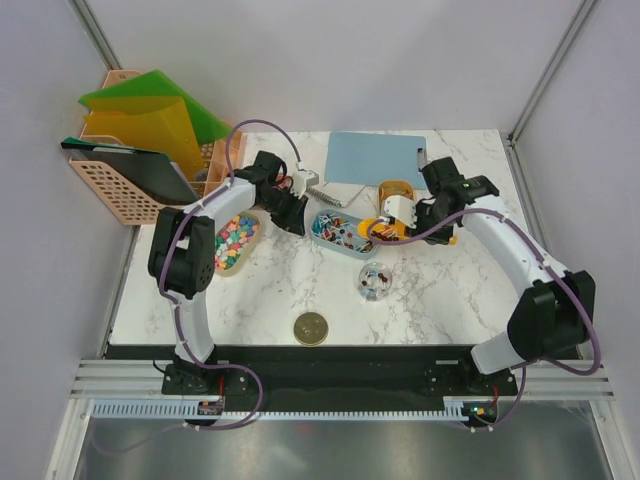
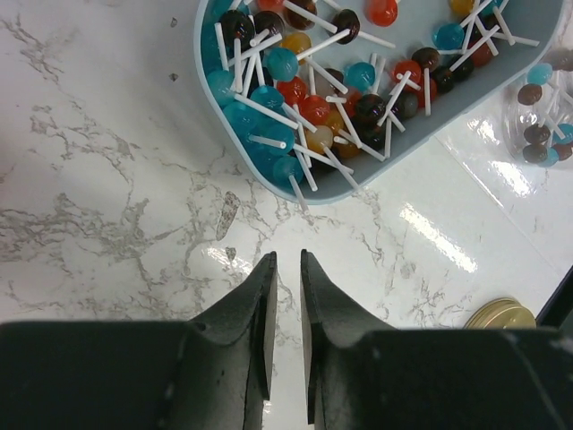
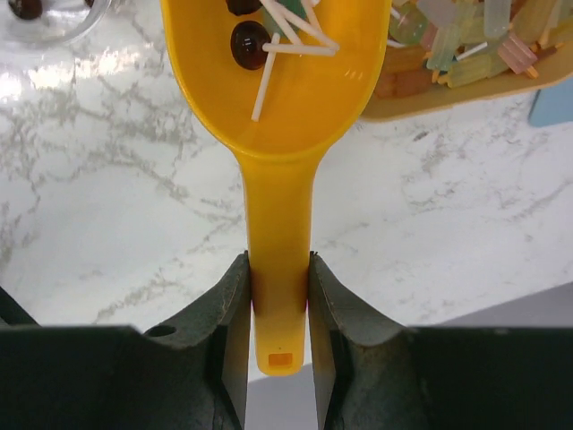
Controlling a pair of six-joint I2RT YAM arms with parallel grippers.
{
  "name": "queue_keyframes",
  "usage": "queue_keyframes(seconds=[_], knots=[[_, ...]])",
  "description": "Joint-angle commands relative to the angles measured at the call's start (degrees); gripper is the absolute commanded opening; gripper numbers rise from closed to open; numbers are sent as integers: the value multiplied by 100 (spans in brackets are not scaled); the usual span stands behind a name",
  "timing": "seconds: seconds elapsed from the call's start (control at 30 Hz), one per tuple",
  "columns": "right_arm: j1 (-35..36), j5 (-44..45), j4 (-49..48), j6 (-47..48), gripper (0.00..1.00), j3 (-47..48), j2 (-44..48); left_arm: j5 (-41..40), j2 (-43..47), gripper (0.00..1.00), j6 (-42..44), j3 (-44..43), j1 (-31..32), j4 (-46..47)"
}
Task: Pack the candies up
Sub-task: Scoop the fake candies from the storage box, then place the fake candies in the packing bottle.
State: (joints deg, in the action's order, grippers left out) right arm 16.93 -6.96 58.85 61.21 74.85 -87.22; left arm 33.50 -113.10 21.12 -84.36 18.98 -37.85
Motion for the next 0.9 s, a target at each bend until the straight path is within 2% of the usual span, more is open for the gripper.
queue_keyframes(seconds=[0.0,0.1,0.33,0.6,0.87], knots=[[-32,54,608,997,0,12,425,61,-54,24,208,-213,-17,-118],[12,298,1232,1287,0,126,609,-359,-142,26,225,-387,-17,-118],[117,958,2041,1595,0,635,399,-581,-344,26,147,-748,-26,-118],[767,1934,2429,1377,0,953,162,-563,-494,26,-82,-942,-26,-74],[1321,2840,2465,1218,0,742,83,-669,-441,26,-91,-872,-18,75]])
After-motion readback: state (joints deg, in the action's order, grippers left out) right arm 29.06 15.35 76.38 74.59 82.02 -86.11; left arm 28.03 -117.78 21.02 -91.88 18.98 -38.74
